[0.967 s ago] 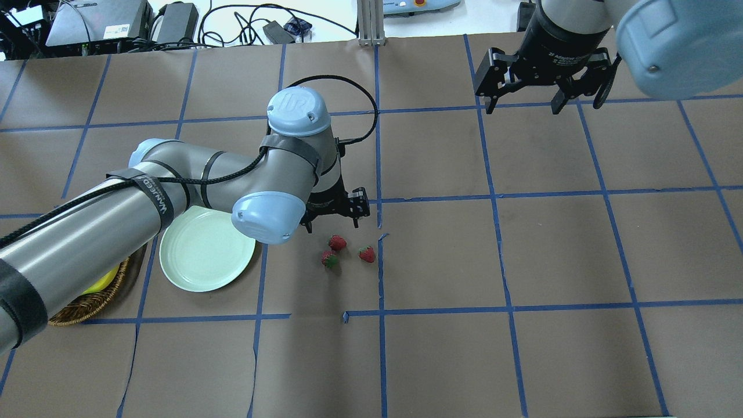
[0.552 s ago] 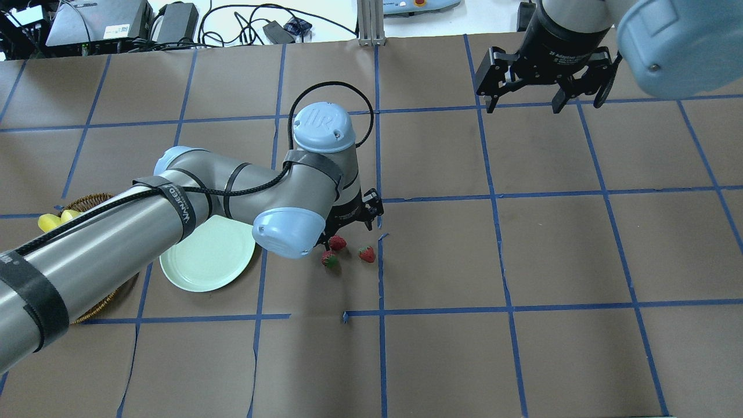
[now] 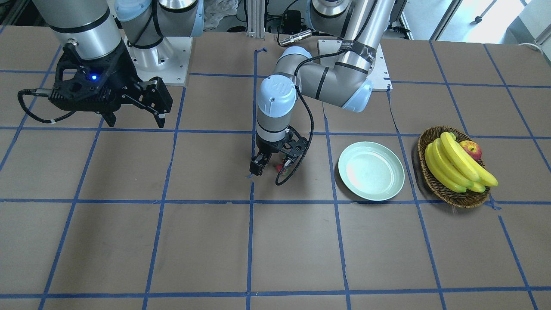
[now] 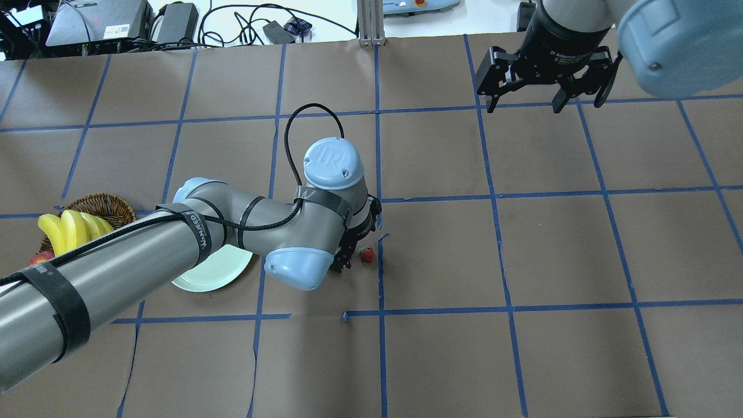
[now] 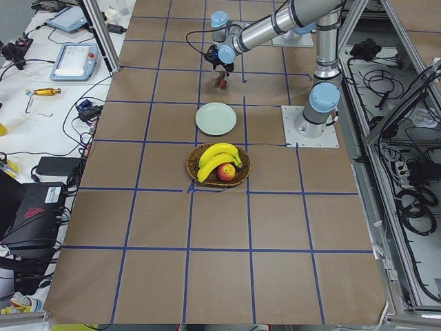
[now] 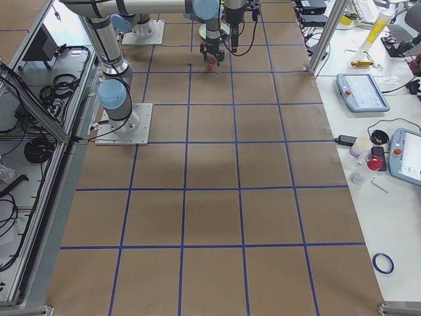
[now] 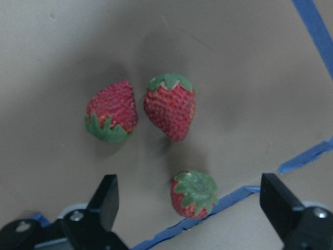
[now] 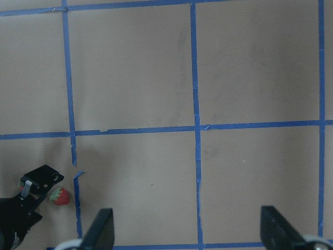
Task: Collect all strawberries into plate
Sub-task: 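Move the left gripper to the strawberry cluster and grasp one strawberry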
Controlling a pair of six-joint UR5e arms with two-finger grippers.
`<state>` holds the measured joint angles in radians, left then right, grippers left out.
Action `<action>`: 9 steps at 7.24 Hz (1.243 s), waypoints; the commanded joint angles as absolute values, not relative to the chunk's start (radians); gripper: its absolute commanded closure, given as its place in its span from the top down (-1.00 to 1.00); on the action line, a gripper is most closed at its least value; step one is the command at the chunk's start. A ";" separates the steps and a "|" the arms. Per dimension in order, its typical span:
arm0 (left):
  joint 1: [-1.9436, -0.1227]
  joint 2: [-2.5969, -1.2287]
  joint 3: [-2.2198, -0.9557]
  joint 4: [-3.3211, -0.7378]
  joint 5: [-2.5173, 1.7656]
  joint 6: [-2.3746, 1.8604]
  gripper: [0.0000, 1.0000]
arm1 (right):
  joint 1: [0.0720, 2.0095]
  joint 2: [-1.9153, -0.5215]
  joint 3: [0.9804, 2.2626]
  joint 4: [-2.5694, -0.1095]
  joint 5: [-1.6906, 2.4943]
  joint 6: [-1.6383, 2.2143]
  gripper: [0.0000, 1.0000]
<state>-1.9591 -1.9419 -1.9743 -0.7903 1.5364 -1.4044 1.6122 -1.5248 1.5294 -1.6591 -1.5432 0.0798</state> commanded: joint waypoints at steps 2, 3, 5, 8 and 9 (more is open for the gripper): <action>-1.968 -1.963 -1.983 -0.749 1.525 -1.436 0.59 | 1.612 -1.525 1.532 -1.658 -1.542 0.080 1.00; -1.976 -1.965 -1.983 -0.750 1.485 -1.428 0.25 | 1.612 -1.525 1.532 -1.658 -1.542 0.080 1.00; -1.980 -1.971 -1.985 -0.752 1.483 -1.416 -0.43 | 1.612 -1.525 1.534 -1.657 -1.542 0.080 1.00; -1.979 -1.947 -1.970 -0.750 1.496 -1.323 -1.00 | 1.612 -1.525 1.534 -1.658 -1.542 0.080 1.00; -1.974 -1.925 -1.929 -0.759 1.552 -1.281 -1.00 | 1.612 -1.525 1.534 -1.658 -1.542 0.080 1.00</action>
<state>-1.9781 -1.9486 -1.9627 -0.7528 1.5068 -1.3271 1.6122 -1.5248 1.5334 -1.6581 -1.5417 0.0797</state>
